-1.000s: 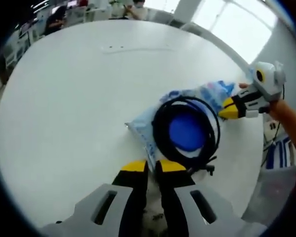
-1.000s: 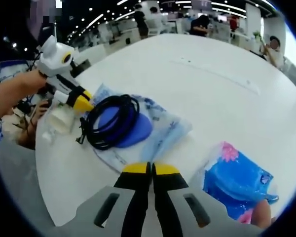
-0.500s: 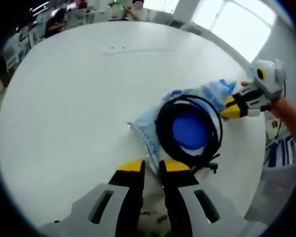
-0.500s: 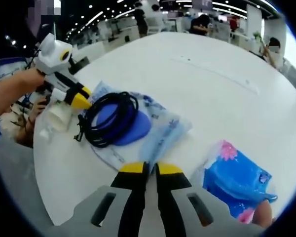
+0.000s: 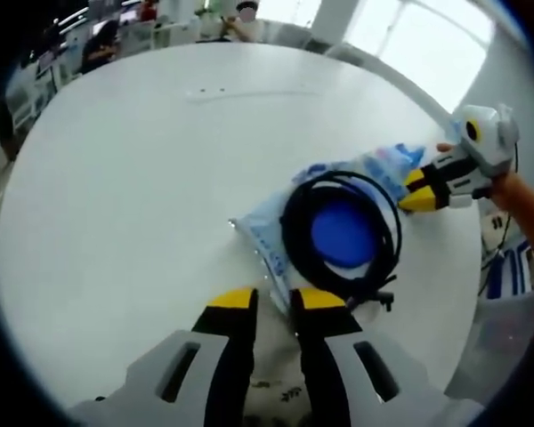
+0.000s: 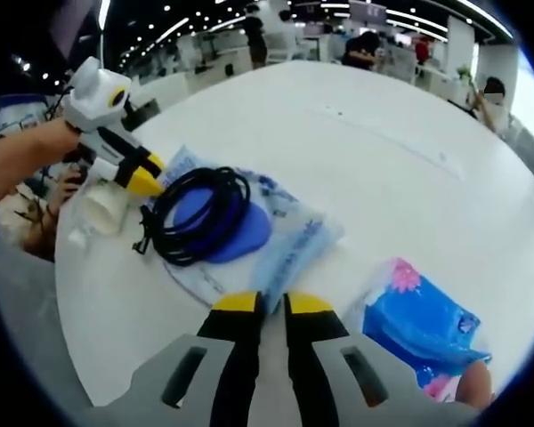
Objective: Arrange the tabletop items into an orderly group along one side of the table until the central work area is clear of visible clutter.
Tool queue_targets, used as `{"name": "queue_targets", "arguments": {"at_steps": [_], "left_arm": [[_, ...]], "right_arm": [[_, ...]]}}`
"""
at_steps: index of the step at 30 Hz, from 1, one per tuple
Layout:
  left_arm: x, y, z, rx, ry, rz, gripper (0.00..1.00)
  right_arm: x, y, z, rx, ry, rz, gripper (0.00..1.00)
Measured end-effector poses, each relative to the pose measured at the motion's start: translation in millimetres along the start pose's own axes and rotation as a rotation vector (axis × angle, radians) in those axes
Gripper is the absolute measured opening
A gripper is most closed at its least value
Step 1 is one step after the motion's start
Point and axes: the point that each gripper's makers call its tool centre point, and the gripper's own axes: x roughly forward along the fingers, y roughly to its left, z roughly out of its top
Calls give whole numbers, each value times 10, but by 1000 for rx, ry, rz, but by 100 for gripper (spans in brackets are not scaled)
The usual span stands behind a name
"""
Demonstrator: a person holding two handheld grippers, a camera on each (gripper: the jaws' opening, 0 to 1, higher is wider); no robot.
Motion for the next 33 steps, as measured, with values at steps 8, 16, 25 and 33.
{"name": "queue_targets", "arguments": {"at_steps": [8,16,25,33], "left_arm": [[-31,-6,-7,14,-10,2,21],[-88,-56,58,44,-43,-8,27],[-231,-125,190,89,-138,-24,31],[-366,-236,315,133,-232,-58,33]], "right_arm": [[-51,-12,86,-13,-35,-20,13],[-126,-33,116,-25,-54,-33,15],[-214,-19,180,-58,-94,-42,20],[-251,76,258,-89,-123,-29,23]]}}
